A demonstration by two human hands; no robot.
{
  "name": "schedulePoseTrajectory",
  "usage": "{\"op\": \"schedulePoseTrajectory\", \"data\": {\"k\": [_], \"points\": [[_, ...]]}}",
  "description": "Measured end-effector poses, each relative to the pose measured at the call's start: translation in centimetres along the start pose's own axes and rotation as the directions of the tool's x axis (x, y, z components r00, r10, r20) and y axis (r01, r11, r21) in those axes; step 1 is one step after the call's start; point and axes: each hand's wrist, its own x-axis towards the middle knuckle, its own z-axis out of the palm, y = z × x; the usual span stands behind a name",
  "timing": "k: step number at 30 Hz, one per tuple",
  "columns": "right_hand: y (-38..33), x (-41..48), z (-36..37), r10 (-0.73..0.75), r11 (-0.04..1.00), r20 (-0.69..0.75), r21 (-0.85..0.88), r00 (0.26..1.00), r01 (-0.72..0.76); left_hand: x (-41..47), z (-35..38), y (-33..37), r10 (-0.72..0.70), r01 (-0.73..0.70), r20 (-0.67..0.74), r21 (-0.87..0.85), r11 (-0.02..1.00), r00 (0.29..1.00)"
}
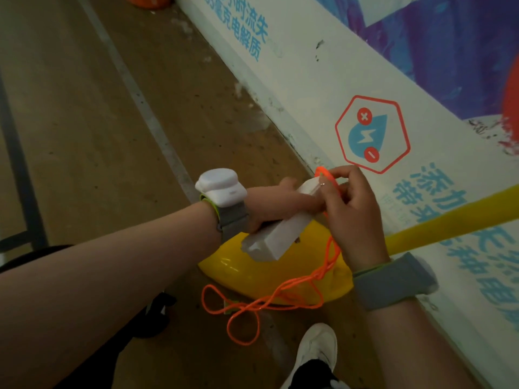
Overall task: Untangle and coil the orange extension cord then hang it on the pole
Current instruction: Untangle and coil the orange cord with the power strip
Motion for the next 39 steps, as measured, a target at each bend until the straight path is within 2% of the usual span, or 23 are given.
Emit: {"op": "schedulePoseTrajectory", "data": {"k": [3, 5, 8, 11, 14, 18, 21, 26, 29, 31, 32, 33, 35, 39], "points": [[0.5, 0.1, 0.1, 0.047, 0.998, 0.024, -0.044, 0.999, -0.046, 0.2, 0.1, -0.5, 0.114, -0.087, -0.058, 0.346, 0.934, 0.992], [0.3, 0.1, 0.1, 0.093, 0.996, 0.008, -0.009, 0.996, -0.093, 0.3, 0.1, -0.5, 0.193, -0.141, -0.066, 0.461, 0.876, 0.979], [-0.2, 0.3, 0.0, 0.255, 0.951, -0.027, 0.189, 0.967, -0.246, 0.2, -0.2, -0.4, 0.288, -0.217, -0.053, 0.534, 0.817, 0.956], [-0.3, 0.3, -0.1, 0.398, 0.820, -0.024, 0.458, 0.917, -0.344, 0.2, 0.2, -0.7, 0.348, -0.263, -0.028, 0.596, 0.758, 0.937], [0.1, 0.3, -0.3, 0.400, 0.814, -0.026, 0.469, 0.916, -0.342, 0.4, 0.3, -1.0, 0.361, -0.259, -0.025, 0.650, 0.714, 0.932], [0.9, 0.8, -1.5, 0.479, 0.643, 0.170, 0.600, 0.861, -0.476, 0.5, 0.2, -1.4, 0.332, -0.263, 0.025, 0.665, 0.699, 0.943], [1.5, 0.9, -2.1, 0.466, 0.599, 0.253, 0.615, 0.848, -0.513, 0.4, 0.1, -1.5, 0.336, -0.301, 0.081, 0.671, 0.678, 0.938], [2.2, 0.5, -1.9, 0.410, 0.620, 0.318, 0.590, 0.855, -0.517, 0.5, 0.4, -1.8, 0.339, -0.316, 0.133, 0.760, 0.568, 0.931], [1.7, -0.2, -1.0, 0.390, 0.572, 0.313, 0.654, 0.866, -0.495, 0.6, 0.5, -2.1, 0.461, -0.333, 0.061, 0.775, 0.537, 0.885], [1.1, -0.4, -0.9, 0.369, 0.594, 0.289, 0.658, 0.883, -0.463, 0.9, 0.7, -2.1, 0.559, -0.385, 0.000, 0.726, 0.571, 0.829], [0.9, -0.4, -0.9, 0.365, 0.613, 0.282, 0.644, 0.887, -0.457, 1.0, 0.7, -2.0, 0.562, -0.400, -0.025, 0.678, 0.617, 0.826], [0.8, -0.4, -0.9, 0.370, 0.639, 0.271, 0.620, 0.889, -0.455, 1.1, 0.7, -1.8, 0.538, -0.399, -0.036, 0.631, 0.666, 0.842], [0.6, 0.0, -1.1, 0.395, 0.699, 0.225, 0.555, 0.891, -0.450, 1.1, 0.4, -1.3, 0.474, -0.365, -0.016, 0.613, 0.700, 0.881], [1.0, 0.9, -1.7, 0.445, 0.774, 0.109, 0.452, 0.889, -0.443, 0.8, -0.1, -0.8, 0.440, -0.333, 0.007, 0.666, 0.667, 0.898]]}}
